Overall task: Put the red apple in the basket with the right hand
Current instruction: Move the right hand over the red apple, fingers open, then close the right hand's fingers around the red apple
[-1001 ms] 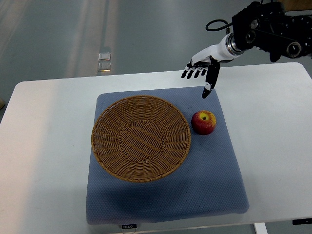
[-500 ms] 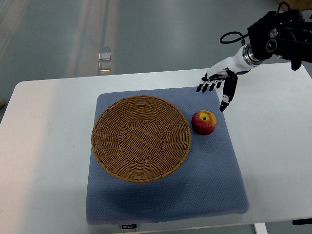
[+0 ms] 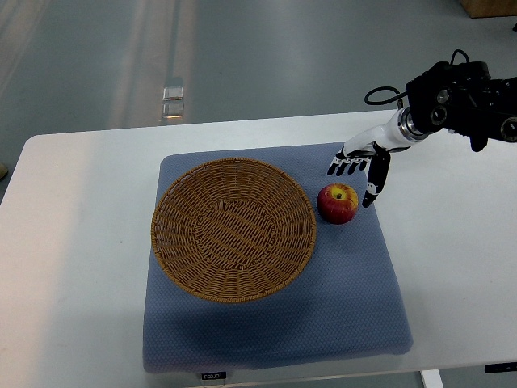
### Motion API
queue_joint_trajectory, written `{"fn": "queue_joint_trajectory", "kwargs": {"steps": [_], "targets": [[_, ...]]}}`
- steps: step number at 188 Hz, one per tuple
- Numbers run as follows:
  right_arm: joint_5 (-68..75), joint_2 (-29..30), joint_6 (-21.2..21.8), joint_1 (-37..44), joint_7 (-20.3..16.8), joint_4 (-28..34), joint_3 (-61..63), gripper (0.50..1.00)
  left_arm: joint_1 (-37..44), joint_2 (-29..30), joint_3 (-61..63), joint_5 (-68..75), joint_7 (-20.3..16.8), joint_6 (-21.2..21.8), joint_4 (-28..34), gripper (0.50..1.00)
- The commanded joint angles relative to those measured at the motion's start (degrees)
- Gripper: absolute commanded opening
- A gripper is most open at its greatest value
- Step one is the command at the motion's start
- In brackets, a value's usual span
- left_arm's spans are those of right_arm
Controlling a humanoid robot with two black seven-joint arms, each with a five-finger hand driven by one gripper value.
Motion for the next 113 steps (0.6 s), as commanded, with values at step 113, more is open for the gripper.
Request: {"fn": "queue_joint_trajectory", "kwargs": {"steps": [113], "targets": [[0.1,4.5,-3.7,-4.2,0.0,-2.9,0.4,0.924,0.1,0.0,-0.2,0.0,0.0,0.0,0.1,1.000]]}}
